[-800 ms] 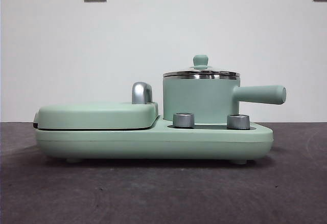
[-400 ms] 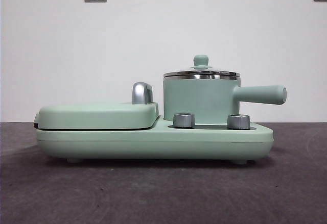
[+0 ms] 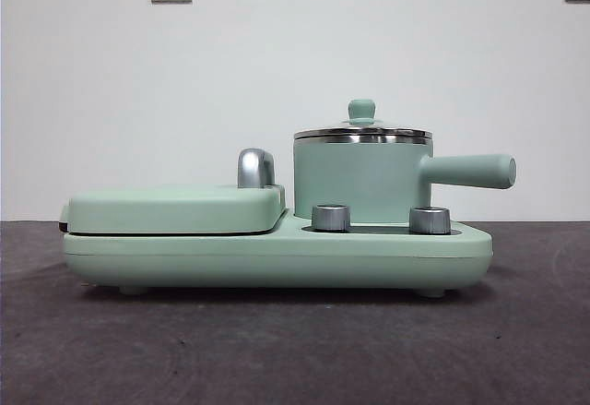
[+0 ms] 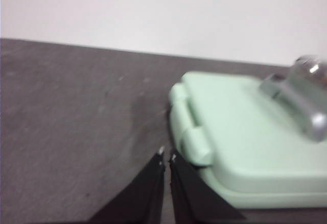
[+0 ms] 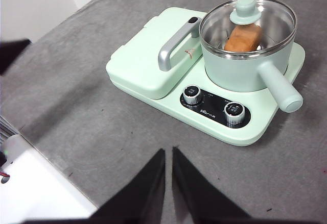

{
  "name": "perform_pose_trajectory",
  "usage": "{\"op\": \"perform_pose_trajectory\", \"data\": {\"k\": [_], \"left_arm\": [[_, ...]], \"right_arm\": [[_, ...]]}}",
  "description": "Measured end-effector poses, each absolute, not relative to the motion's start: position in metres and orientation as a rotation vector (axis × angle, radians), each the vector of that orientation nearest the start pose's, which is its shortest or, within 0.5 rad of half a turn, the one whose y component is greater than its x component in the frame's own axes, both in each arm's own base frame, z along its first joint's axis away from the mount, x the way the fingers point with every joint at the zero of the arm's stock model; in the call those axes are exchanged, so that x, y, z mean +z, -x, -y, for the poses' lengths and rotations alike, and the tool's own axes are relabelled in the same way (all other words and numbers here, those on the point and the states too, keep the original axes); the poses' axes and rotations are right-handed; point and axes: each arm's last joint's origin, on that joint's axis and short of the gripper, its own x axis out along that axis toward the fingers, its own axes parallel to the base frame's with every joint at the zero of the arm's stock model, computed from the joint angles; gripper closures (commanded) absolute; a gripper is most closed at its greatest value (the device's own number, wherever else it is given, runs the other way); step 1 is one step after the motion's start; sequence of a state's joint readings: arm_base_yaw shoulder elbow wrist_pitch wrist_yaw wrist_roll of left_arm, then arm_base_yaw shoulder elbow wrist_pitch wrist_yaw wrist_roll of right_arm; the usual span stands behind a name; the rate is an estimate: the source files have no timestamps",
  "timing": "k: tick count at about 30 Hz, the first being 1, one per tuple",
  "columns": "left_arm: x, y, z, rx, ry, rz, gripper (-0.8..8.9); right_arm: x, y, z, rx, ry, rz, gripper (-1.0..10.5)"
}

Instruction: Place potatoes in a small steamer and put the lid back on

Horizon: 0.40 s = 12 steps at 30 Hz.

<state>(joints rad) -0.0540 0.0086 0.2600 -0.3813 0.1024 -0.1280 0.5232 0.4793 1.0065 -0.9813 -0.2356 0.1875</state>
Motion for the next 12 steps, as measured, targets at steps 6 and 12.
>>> {"op": "perform_pose_trajectory", "data": {"k": [6,12], "left_arm": [[0.162,-0.09,0.006,-0.126,0.114,-0.22,7.94],[0.158,-0.094,0.006,-0.132,0.094,-0.155,7.94]], "right_arm": [[0.358,-0.043,-0.032,0.7,-0.109,-0.527,9.3],[0.358,-0.043,-0.032,0.7,-0.109,-0.527,9.3]]}}
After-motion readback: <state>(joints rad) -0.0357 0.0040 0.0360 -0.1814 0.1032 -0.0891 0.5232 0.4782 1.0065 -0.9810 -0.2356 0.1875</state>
